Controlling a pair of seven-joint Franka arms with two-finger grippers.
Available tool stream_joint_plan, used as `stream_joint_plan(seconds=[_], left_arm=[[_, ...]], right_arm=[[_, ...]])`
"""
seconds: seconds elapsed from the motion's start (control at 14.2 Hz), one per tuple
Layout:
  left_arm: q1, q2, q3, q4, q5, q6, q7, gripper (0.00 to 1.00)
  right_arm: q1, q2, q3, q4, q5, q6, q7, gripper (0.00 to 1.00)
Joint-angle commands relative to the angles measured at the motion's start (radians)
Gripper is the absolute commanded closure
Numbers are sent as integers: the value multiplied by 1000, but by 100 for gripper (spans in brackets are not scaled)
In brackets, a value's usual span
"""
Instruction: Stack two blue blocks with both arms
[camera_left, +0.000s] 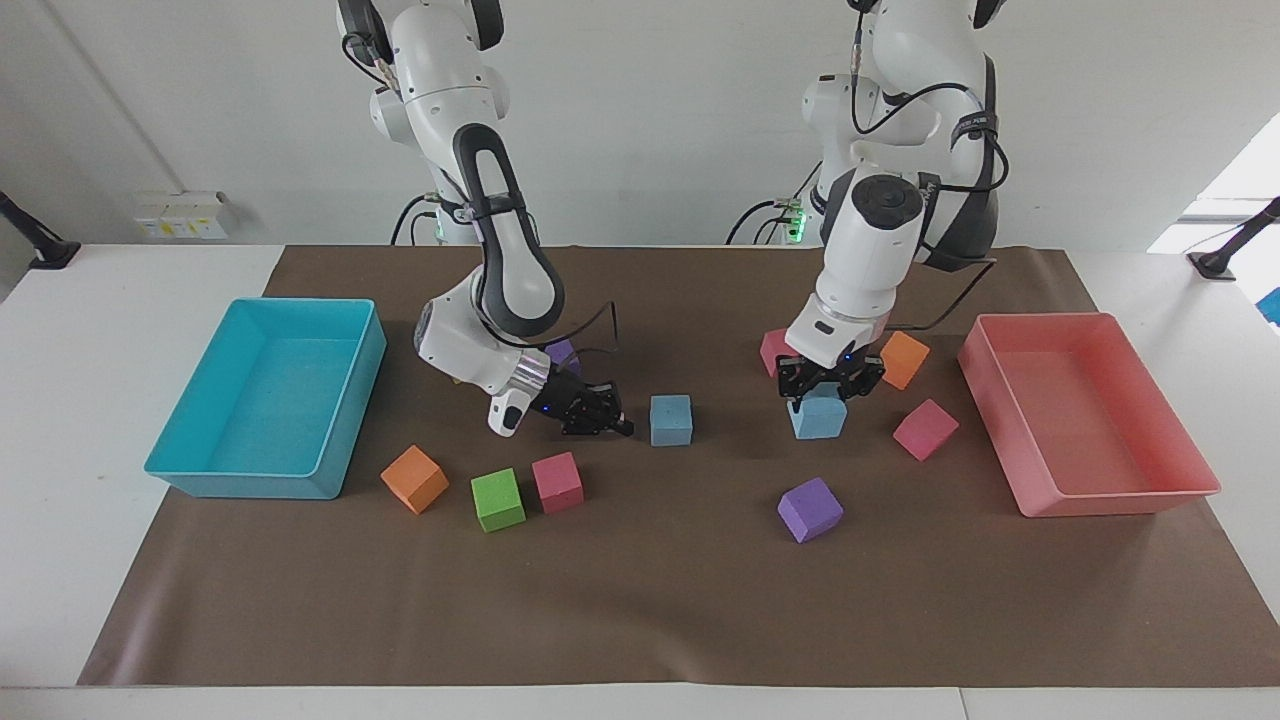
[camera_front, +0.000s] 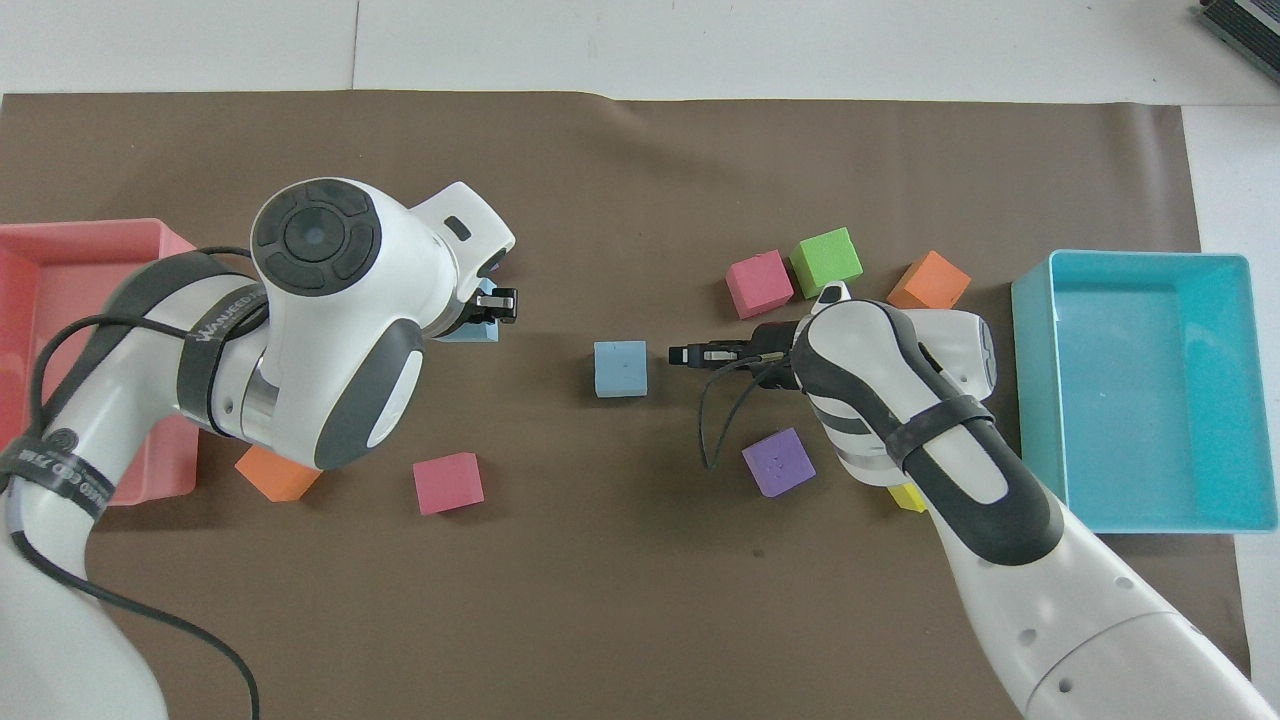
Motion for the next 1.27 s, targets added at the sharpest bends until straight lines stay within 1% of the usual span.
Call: stream_joint_plan(seconds=[0.0, 0.07, 0.14, 0.35, 0.42, 0.56, 0.77, 0.91, 1.2], left_arm=[[-73, 44, 15, 68, -37, -48, -9, 100], [-113, 65, 17, 81, -42, -48, -14, 100], [-128, 73, 15, 91, -43, -48, -24, 100], [-136, 79, 15, 98, -94, -48, -32, 100], [-154, 92, 15, 104, -95, -48, -38, 100], [-194, 150, 17, 160, -94, -45, -89, 100], [-197, 158, 15, 170, -97, -50, -95, 100], [-219, 187, 17, 170, -92, -50, -127, 100], [-217, 187, 17, 170, -97, -44, -130, 100]], right_arm=[[-2, -25, 4, -29, 29, 7, -40, 100], [-2, -25, 4, -29, 29, 7, -40, 100], [-2, -25, 4, -29, 29, 7, -40, 100], [-2, -25, 4, -29, 29, 7, -40, 100], [-2, -25, 4, -29, 29, 7, -40, 100], [-2, -25, 4, -29, 29, 7, -40, 100], [-2, -25, 4, -29, 29, 7, -40, 100], [-3, -25, 4, -29, 29, 7, -40, 100], [-3, -25, 4, -29, 29, 7, -40, 100]])
